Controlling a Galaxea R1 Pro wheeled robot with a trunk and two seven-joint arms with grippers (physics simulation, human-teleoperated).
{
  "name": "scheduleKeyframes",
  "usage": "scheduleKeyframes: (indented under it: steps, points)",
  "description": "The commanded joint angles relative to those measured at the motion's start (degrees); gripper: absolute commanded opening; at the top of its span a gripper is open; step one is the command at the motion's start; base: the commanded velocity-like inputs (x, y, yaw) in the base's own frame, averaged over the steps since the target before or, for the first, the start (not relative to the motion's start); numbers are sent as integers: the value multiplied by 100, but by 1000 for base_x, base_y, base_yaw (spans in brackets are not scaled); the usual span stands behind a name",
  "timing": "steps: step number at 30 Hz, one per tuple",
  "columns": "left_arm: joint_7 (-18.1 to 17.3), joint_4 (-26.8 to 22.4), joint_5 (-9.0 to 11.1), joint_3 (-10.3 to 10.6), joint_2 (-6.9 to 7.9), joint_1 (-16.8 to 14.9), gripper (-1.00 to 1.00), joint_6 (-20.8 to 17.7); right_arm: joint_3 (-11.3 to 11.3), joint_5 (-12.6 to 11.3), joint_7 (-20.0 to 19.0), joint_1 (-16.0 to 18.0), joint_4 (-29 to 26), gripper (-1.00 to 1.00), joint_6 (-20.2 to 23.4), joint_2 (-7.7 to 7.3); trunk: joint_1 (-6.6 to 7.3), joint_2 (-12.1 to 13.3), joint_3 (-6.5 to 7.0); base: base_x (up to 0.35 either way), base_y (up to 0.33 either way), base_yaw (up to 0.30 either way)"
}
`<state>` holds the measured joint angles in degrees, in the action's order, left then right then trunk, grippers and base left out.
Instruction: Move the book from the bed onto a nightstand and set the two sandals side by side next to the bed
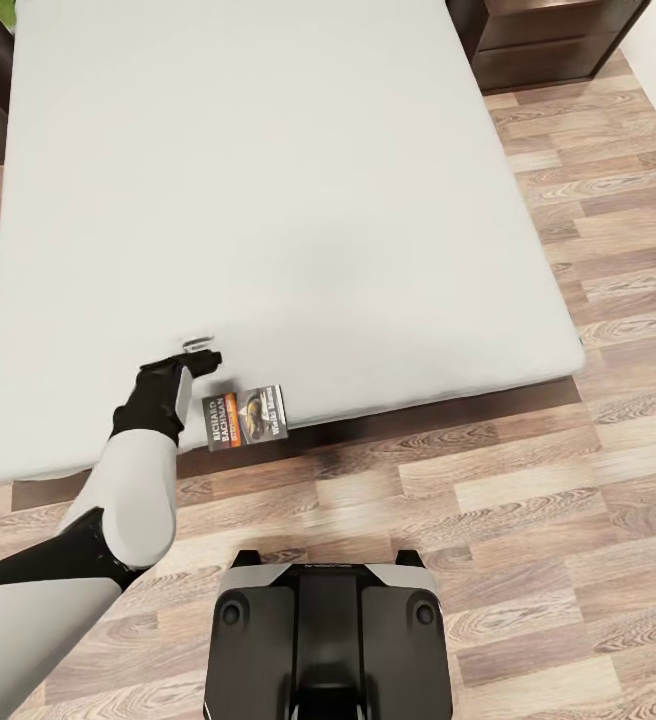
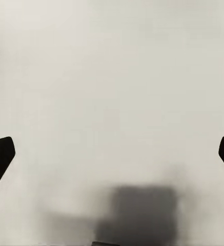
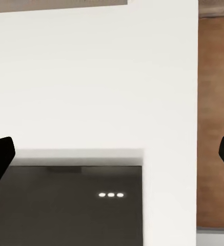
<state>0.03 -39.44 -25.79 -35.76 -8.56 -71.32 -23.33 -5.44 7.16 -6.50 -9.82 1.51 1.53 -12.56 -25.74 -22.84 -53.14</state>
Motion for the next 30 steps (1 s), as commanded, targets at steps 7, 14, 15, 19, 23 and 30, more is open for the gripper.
scheduleKeyframes:
  steps: [7, 14, 15, 19, 23, 30]
  points:
    - [-62, -1112, 231, -14, -17, -7, 100, -1011, -46, 59, -18, -3, -84, 100, 21, 24, -4, -8, -6, 0, 0, 0]
    - [-420, -2124, 280, 2, 25, -1, 100, -1956, -45, 58, -11, -3, -116, 100, 19, 39, -4, -8, -6, 0, 0, 0]
    - [-500, -2286, 283, 12, 33, 2, 100, -2121, -45, 58, -11, -3, -119, 100, 18, 41, -4, -8, -6, 0, 0, 0]
    - [-916, -2863, 288, 52, 64, 12, 100, -2803, -45, 50, -20, -3, -193, 100, 16, 49, -4, -8, -6, 0, 0, 0]
    - [-1457, -3184, 273, 99, 92, 8, 100, -3367, -40, 48, -20, -3, -315, 100, 15, 56, -4, -8, -6, 0, 0, 0]
    - [-1967, -3342, 221, 139, 294, 15, 100, -3667, -60, 32, -21, -3, -393, 100, -147, 79, -4, -8, -6, 0, 0, 0]
